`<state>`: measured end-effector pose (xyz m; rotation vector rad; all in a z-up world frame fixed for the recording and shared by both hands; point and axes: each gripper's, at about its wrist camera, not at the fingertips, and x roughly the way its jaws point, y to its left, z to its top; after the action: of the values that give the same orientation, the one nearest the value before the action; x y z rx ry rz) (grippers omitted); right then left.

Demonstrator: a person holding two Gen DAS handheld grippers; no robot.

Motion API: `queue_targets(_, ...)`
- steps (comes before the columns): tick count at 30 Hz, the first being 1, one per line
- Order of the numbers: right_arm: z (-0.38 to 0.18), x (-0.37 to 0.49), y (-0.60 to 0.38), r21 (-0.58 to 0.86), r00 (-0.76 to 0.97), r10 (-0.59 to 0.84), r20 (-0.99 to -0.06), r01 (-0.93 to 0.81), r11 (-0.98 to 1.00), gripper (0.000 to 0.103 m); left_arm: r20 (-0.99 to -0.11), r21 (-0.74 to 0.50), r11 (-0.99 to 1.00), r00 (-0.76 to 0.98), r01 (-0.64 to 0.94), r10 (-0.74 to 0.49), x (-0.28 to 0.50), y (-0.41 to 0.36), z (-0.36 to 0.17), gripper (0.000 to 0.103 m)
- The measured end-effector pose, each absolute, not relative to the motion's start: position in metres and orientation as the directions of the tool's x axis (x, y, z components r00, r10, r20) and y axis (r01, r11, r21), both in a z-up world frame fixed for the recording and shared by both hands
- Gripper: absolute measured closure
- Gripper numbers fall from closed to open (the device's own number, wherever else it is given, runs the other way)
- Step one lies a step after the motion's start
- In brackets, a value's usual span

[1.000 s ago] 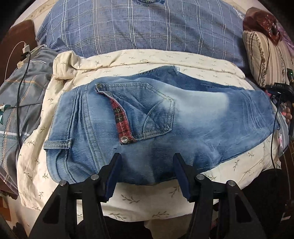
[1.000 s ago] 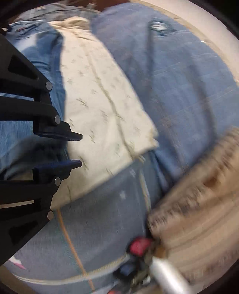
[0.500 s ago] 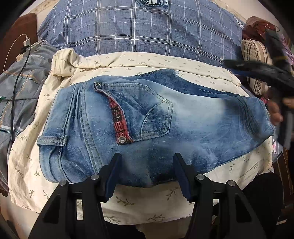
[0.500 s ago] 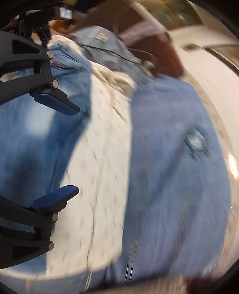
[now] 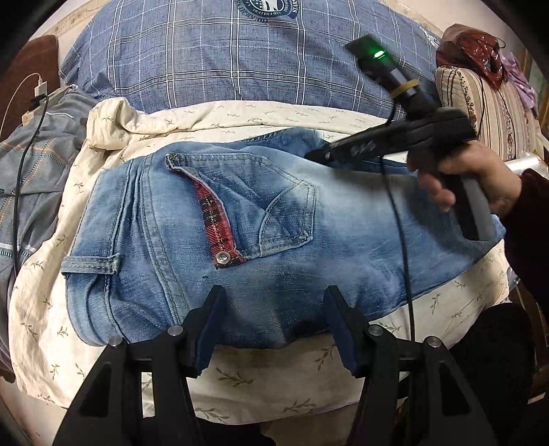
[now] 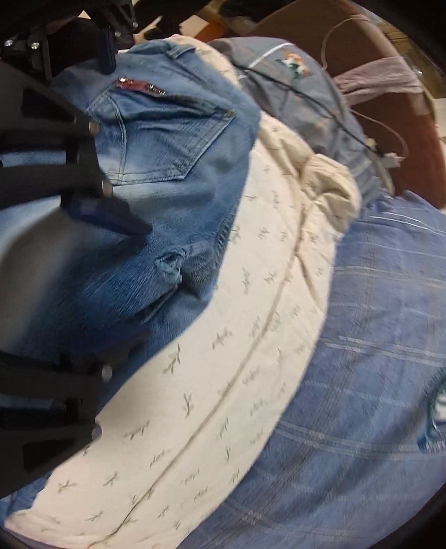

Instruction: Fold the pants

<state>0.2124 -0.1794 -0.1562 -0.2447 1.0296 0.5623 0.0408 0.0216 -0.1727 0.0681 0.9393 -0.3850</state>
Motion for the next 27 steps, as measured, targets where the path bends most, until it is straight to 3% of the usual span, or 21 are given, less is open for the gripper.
queue_targets(1,-0.162,0.213,-0.173,0.037,0.381,0.297,-0.876,-0.559,0.828,0.07,-0.796,-0.114,0.929,0.527,0.351,-0.297,0.041,0.022,-0.172,0.043)
queue_targets(3,-0.164,0.213,-0.166,-0.019,0.399,0.254,-0.881,-0.567,0.823,0.089,-0.796,-0.121,0.929,0.526,0.349,-0.301,0.042,0.024,-0.17,0.043)
queue_targets(6,-0.157,0.218,-0.164,-0.103,0.473,0.187,-0.861,-0.522,0.847,0.098,-0.795,-0.127,0.932,0.528,0.34,-0.3,0.045,0.023,-0.166,0.043)
queue_targets(12,-0.174,0.257,-0.172,-0.067,0.436,0.121,-0.892,-0.392,0.917,0.098,-0.808,-0.145,0.945,0.516,0.293,-0.284,0.055,0.025,-0.162,0.043)
queue_targets(17,-0.157,0.255,-0.204,0.131,0.415,0.245,-0.876,-0.284,0.95,0.096,-0.825,-0.116,0.947,0.502,0.299,-0.26,0.048,0.025,-0.163,0.043)
queue_targets(20,-0.127,0.233,-0.241,0.246,0.47,0.324,-0.821,-0.22,0.944,0.096,-0.811,-0.116,0.948,0.523,0.297,-0.263,0.043,0.028,-0.151,0.043)
queue_targets(24,-0.103,0.187,-0.289,0.244,0.522,0.294,-0.8,-0.165,0.956,0.096,-0.78,-0.071,0.964,0.587,0.258,-0.215,0.039,0.041,-0.131,0.041)
queue_targets(27,-0.103,0.149,-0.328,0.218,0.533,0.239,-0.811,-0.103,0.97,0.096,-0.789,-0.041,0.978,0.594,0.204,-0.157,0.05,0.052,-0.131,0.034)
